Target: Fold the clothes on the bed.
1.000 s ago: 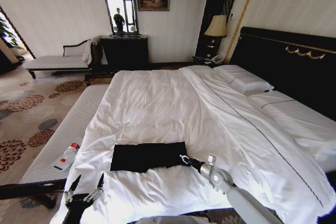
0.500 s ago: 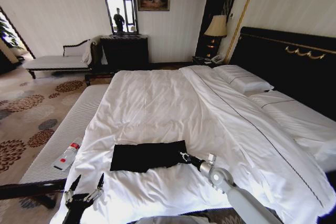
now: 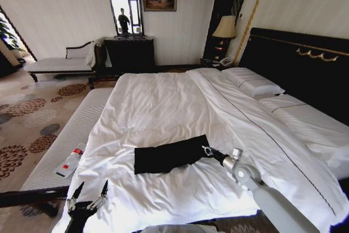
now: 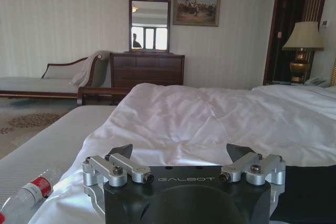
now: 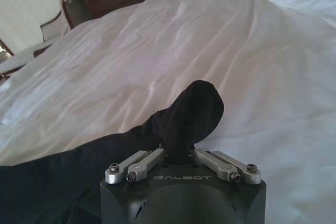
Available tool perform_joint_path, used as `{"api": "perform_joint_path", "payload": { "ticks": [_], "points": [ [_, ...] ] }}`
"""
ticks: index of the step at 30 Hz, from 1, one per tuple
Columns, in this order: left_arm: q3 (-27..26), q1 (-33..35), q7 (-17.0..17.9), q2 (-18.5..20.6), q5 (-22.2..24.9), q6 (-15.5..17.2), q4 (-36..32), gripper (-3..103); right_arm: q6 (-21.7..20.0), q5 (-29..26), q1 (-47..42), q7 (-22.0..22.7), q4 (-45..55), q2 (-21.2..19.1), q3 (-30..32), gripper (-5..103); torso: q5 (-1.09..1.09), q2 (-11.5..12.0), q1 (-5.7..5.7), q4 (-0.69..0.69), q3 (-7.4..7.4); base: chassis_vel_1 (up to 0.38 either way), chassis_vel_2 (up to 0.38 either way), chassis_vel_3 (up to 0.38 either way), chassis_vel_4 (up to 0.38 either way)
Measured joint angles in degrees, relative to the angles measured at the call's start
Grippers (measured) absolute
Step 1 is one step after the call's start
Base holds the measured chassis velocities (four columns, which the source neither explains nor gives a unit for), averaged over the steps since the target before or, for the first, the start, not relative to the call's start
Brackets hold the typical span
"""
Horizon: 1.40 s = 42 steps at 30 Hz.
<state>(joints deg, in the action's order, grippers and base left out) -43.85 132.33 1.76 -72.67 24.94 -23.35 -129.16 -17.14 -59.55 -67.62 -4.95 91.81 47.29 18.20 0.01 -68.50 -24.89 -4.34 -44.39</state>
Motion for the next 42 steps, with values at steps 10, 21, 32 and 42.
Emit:
{"api": "perform_joint_path", "payload": {
  "ticks": [10,21,32,42],
  "points": [
    [0.0,0.0,0.0,0.0,0.0,0.0,0.0,100,0.21,2.69,-0.22,0.53,3.95,-1.23,-1.26,5,-0.01,0.0,0.0,-0.01,0.0,0.0,0.0,0.0,0.0],
    [0.0,0.0,-0.01,0.0,0.0,0.0,0.0,100,-6.3,-4.72,4.35,8.42,17.16,0.72,-7.83,5,-0.01,0.0,0.0,0.0,0.01,0.0,0.0,0.0,0.0],
    [0.0,0.0,-0.02,0.0,0.0,-0.01,0.0,100,-5.41,-6.83,9.62,12.56,12.66,8.46,-18.02,5,-0.01,0.0,0.0,0.0,0.0,0.0,0.0,0.0,0.0],
    [-0.01,0.0,-0.01,0.0,0.0,-0.01,0.0,100,-4.02,-2.2,10.39,13.98,5.24,20.04,-19.39,5,-0.02,0.0,0.01,0.01,0.0,0.0,0.0,0.0,0.0]
  ]
}}
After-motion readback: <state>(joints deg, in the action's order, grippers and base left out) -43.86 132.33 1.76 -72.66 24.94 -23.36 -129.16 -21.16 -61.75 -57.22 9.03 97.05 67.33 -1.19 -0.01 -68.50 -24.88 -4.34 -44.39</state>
